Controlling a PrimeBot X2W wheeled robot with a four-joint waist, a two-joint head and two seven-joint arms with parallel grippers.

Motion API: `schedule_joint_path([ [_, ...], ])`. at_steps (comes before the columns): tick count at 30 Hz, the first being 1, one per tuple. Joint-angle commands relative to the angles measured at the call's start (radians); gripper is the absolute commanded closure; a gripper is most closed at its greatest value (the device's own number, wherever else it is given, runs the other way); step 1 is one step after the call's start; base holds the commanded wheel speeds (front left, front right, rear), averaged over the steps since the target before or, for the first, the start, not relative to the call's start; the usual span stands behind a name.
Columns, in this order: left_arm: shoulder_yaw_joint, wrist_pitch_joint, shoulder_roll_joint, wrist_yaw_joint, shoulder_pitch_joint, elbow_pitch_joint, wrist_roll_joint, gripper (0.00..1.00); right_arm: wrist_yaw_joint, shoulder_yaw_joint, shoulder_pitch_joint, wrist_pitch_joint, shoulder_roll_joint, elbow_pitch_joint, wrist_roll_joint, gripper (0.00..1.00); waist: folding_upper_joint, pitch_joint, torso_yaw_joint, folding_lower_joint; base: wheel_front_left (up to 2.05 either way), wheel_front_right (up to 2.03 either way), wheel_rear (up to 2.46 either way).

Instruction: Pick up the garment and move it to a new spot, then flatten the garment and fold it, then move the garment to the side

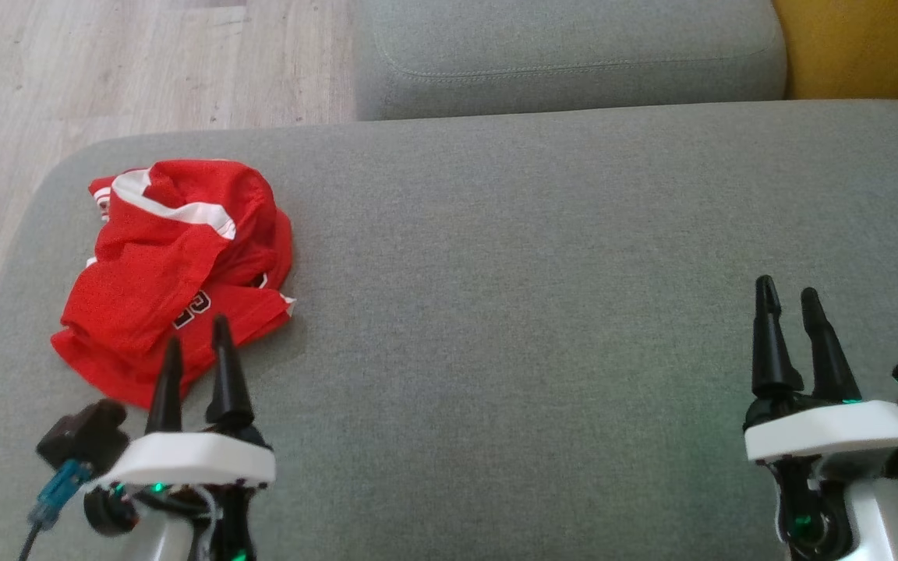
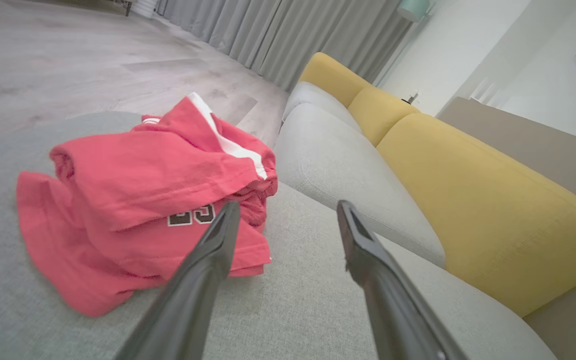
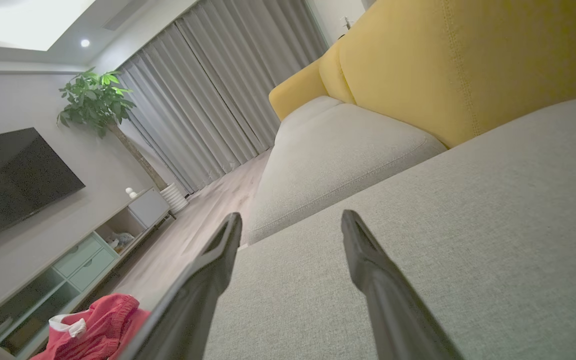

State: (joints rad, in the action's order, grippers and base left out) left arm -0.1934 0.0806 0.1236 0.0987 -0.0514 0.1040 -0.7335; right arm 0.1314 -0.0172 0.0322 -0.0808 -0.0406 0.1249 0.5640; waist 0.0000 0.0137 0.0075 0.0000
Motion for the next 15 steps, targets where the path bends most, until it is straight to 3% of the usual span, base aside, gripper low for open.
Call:
schedule_joint_path([
  [1,0.001,0.013,0.022,0.006,-0.061,-0.047,0.036,0.0,0.0,0.018,0.061,-0.014,-0.007,-0.047,-0.041,0.0,0.0,0.0,-0.001,0.0,0.0,0.0,0.0],
  [15,-0.151,0.054,0.088,0.066,-0.11,-0.034,0.227,0.0,0.0,0.048,0.067,-0.055,-0.008,-0.071,-0.272,0.0,0.0,0.008,-0.002,0.0,0.0,0.0,0.0],
])
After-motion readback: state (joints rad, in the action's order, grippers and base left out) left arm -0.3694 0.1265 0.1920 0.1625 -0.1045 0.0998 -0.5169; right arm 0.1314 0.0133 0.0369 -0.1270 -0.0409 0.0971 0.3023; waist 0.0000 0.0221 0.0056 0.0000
